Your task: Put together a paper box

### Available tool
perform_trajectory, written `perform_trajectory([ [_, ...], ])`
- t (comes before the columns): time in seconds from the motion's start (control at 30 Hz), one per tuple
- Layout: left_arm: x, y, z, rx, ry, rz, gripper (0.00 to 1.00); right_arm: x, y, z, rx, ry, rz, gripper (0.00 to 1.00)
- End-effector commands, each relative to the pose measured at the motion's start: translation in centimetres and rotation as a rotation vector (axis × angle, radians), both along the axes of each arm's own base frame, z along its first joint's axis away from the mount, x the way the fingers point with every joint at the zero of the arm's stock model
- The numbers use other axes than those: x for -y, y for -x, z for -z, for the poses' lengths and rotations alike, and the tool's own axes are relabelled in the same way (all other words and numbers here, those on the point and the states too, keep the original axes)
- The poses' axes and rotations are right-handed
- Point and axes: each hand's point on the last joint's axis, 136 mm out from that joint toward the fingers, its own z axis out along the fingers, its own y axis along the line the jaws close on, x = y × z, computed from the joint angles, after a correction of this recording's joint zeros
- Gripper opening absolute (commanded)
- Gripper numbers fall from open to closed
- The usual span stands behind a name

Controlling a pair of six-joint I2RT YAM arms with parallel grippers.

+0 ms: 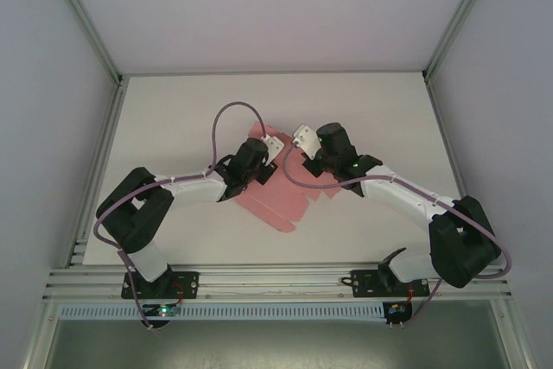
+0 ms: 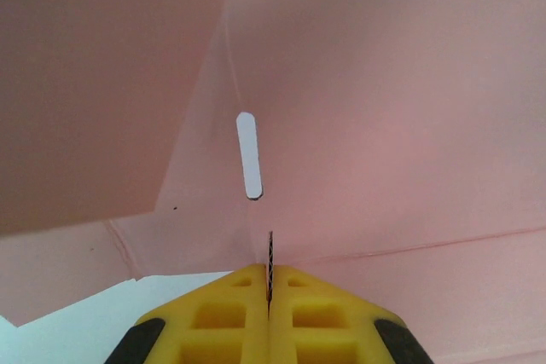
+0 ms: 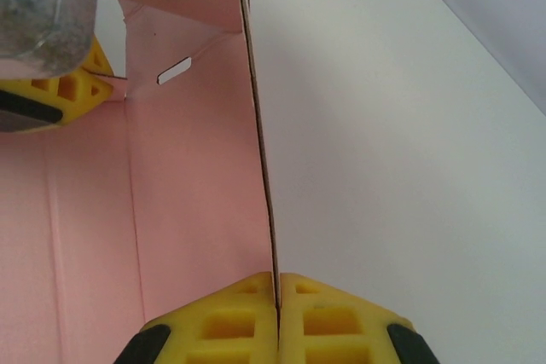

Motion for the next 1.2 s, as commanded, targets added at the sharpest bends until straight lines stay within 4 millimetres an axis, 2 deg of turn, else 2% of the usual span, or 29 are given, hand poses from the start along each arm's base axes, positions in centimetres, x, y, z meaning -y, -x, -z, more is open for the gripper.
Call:
perform_trajectory([
  [0.0, 0.8, 0.6, 0.1, 0.007, -0.067, 0.033, 0.03, -1.5, -0.7, -2.2, 0.081, -0.065, -0.023, 0.00],
  [0.13, 0.0, 0.7, 0.2, 0.016, -0.091, 0.010, 0.07, -1.4, -0.6, -2.1, 0.079, -0.060, -0.023, 0.00],
  [0.23, 0.5, 1.3, 0.5, -0.002, -0.066, 0.044, 0.12, -1.4, -0.6, -2.0, 0.079, -0.056, -0.024, 0.00],
  [0.47, 0.7, 1.5, 0.3, -0.005, -0.019, 0.040, 0.14, -1.2, -0.5, -2.2, 0.093, -0.052, -0.029, 0.00],
  [0.63, 2.0, 1.3, 0.9, -0.024, 0.016, 0.067, 0.10, -1.6, -0.3, -2.3, 0.090, -0.073, -0.043, 0.00],
  [0.77, 2.1, 0.6, 1.4, 0.011, -0.009, 0.038, 0.05, -1.6, -0.2, -2.4, 0.093, -0.073, -0.044, 0.00],
  [1.03, 4.4, 1.6, 1.2, 0.140, -0.036, 0.100, 0.06, -1.8, -0.2, -2.0, 0.085, -0.072, -0.050, 0.00],
  [1.17, 4.8, 0.6, 1.4, 0.168, -0.064, 0.044, 0.06, -1.7, -0.2, -1.8, 0.085, -0.063, -0.047, 0.00],
])
